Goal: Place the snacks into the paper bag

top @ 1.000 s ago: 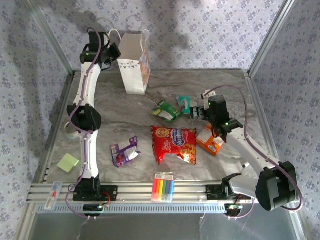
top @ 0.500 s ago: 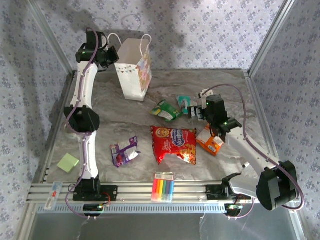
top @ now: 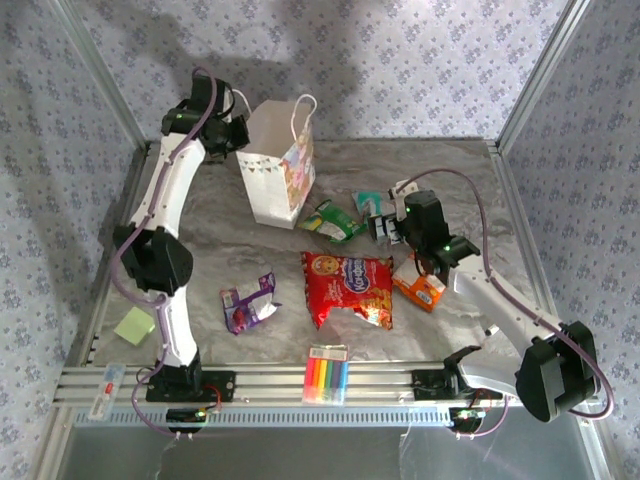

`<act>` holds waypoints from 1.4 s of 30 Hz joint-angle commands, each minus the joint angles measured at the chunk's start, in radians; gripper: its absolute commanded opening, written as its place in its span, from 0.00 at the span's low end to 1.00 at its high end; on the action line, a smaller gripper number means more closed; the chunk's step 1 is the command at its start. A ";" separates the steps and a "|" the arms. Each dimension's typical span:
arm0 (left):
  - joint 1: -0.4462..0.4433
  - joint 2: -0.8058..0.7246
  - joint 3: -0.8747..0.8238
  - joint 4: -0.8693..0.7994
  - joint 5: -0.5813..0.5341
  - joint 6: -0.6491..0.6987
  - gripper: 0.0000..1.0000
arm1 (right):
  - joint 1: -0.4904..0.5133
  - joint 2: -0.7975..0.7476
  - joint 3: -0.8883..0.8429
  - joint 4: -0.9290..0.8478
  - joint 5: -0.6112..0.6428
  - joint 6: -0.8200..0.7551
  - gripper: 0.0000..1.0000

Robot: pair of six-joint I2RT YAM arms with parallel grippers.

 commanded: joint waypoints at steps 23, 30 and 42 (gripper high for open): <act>-0.045 -0.457 -0.545 0.088 -0.127 -0.126 0.07 | 0.052 -0.053 0.007 -0.016 0.021 0.035 0.97; -0.089 -0.525 -0.634 0.093 -0.142 -0.198 0.27 | 0.052 -0.051 0.016 -0.040 0.005 0.023 0.98; -0.126 -0.576 -0.633 0.094 -0.119 -0.265 0.37 | 0.052 -0.053 0.017 -0.048 -0.007 0.013 0.98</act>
